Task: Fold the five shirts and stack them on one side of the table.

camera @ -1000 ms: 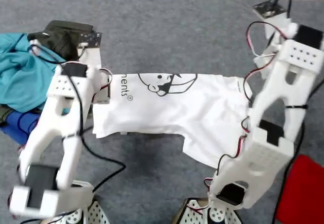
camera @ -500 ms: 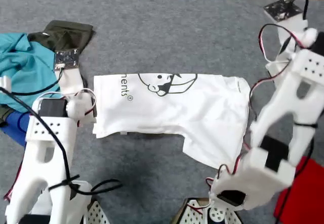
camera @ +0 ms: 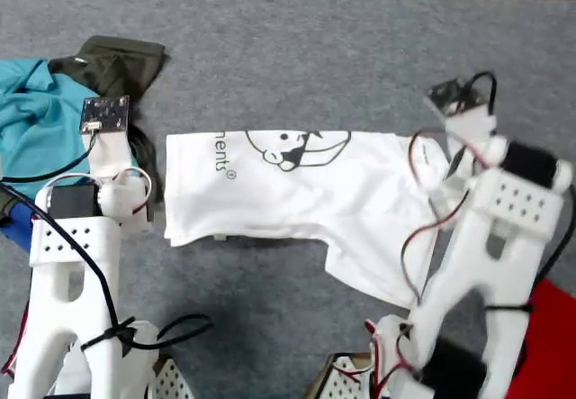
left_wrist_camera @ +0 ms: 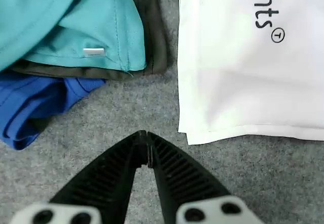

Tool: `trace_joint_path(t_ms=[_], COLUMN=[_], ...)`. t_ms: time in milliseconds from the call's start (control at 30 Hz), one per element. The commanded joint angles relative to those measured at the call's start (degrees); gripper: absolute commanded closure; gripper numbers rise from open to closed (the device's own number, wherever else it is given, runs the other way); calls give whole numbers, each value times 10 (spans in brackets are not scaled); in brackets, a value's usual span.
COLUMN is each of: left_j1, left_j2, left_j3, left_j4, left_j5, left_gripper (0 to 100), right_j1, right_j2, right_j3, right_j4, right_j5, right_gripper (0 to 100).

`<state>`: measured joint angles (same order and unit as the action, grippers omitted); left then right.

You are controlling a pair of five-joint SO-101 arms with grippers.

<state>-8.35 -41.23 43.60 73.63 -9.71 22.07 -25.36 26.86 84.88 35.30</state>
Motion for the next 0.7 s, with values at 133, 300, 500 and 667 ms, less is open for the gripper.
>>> trace_joint_path(t_ms=[133, 300, 500, 667], left_j1=[9, -14, -33, 41], left_j2=[-13, -13, -12, -4], left_j3=[-3, -3, -4, 15], left_j4=[3, 3, 1, -58], left_j5=[-4, -4, -4, -3], left_gripper=[982, 982, 982, 982], right_j1=[-10, -10, -11, -70], right_j2=[-70, -57, -51, 16], right_j3=[107, 156, 167, 168], right_j4=[-181, -255, -316, -398], right_j5=[48, 48, 48, 25], right_gripper=[994, 994, 994, 994])
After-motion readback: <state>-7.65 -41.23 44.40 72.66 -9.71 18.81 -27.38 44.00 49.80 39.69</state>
